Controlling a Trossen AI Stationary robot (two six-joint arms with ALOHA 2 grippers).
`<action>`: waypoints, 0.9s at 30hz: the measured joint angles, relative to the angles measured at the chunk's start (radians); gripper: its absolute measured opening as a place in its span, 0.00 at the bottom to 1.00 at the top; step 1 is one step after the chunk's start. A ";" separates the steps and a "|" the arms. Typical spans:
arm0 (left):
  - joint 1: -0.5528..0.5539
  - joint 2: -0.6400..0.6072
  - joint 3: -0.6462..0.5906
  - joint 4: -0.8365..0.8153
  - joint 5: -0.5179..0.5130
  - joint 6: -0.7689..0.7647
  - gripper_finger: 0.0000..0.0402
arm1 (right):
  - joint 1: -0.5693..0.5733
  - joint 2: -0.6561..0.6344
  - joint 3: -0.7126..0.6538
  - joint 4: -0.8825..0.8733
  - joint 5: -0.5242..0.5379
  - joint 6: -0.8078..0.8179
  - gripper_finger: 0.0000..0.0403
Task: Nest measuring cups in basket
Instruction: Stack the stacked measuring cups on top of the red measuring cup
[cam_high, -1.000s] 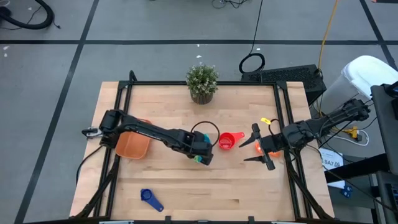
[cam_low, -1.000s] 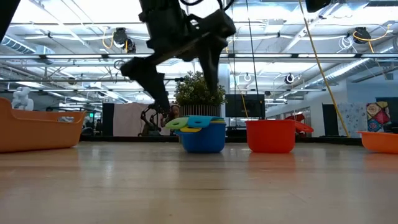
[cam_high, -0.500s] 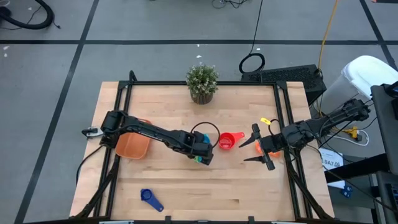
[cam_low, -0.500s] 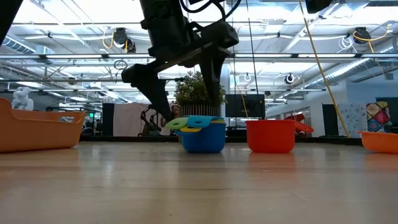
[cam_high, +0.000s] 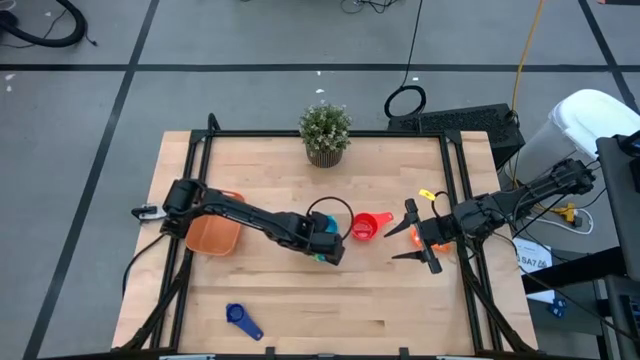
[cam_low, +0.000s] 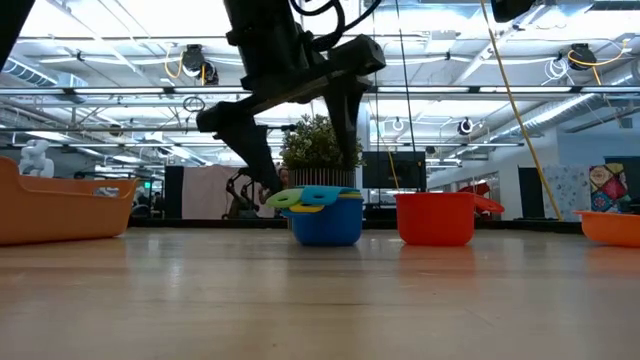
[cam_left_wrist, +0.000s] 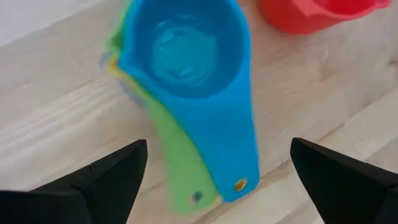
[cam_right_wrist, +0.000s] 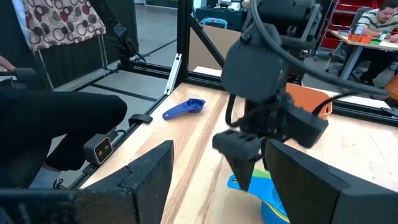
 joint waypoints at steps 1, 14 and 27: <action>-0.001 0.005 0.000 0.015 0.000 0.001 0.99 | 0.000 0.000 0.000 0.000 0.000 0.000 0.62; -0.002 0.070 0.001 0.019 0.009 0.019 0.99 | 0.000 0.000 0.000 -0.019 0.000 0.008 0.62; -0.001 0.087 0.000 0.021 0.012 0.021 0.99 | 0.000 0.000 0.000 -0.015 0.001 0.008 0.62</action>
